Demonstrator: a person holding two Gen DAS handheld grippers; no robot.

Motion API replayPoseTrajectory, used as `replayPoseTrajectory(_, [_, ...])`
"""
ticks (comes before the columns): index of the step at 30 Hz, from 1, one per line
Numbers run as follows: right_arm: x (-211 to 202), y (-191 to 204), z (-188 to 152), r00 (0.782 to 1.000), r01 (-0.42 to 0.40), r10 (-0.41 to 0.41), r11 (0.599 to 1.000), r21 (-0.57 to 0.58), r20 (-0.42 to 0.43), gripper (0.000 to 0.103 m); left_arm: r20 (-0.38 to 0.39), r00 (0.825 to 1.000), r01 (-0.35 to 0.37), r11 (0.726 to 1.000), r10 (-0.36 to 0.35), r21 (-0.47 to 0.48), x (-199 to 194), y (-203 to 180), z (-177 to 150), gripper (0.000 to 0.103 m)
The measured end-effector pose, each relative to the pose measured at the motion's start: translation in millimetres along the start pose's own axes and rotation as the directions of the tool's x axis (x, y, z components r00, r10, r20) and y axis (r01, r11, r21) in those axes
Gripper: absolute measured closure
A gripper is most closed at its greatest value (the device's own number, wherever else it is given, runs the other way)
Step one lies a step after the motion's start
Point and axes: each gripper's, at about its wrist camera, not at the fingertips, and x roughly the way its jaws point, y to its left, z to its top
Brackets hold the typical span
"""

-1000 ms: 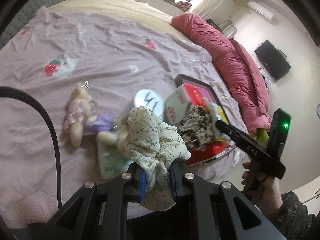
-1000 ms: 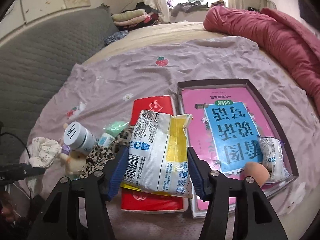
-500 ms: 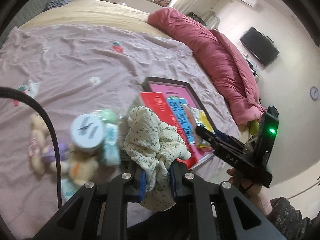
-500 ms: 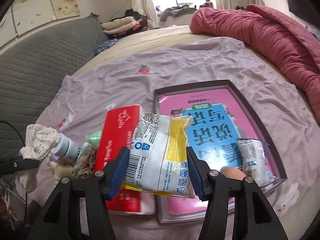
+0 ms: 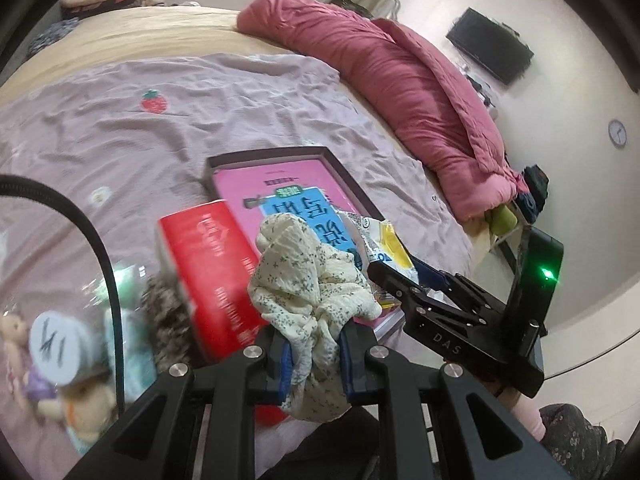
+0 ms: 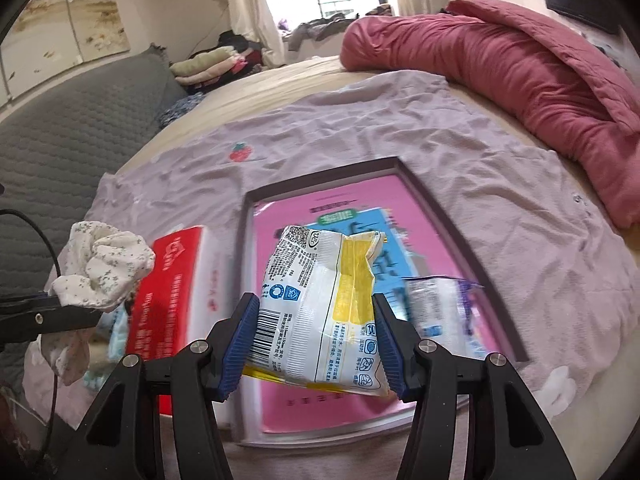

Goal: Organize soft objects

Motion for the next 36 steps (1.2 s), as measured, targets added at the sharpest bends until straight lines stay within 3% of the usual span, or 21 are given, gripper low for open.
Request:
replayPoseTrajectory(16, [-19.0,-65.4,2.5,0.997,0.067,-0.070,0.996,0.064,0.046,0.045,-0.112,0.993,-0.024,0.995,0.034,0.094,73.5,-53.3,14.7,0.084])
replayPoseTrajectory(36, [-16.7,-60.2,2.6,0.998,0.044,-0.042,0.999,-0.032,0.049,0.045,-0.202,0.974,-0.068,0.984,0.101,0.163,115.8,-74.8,-5.2,0.084])
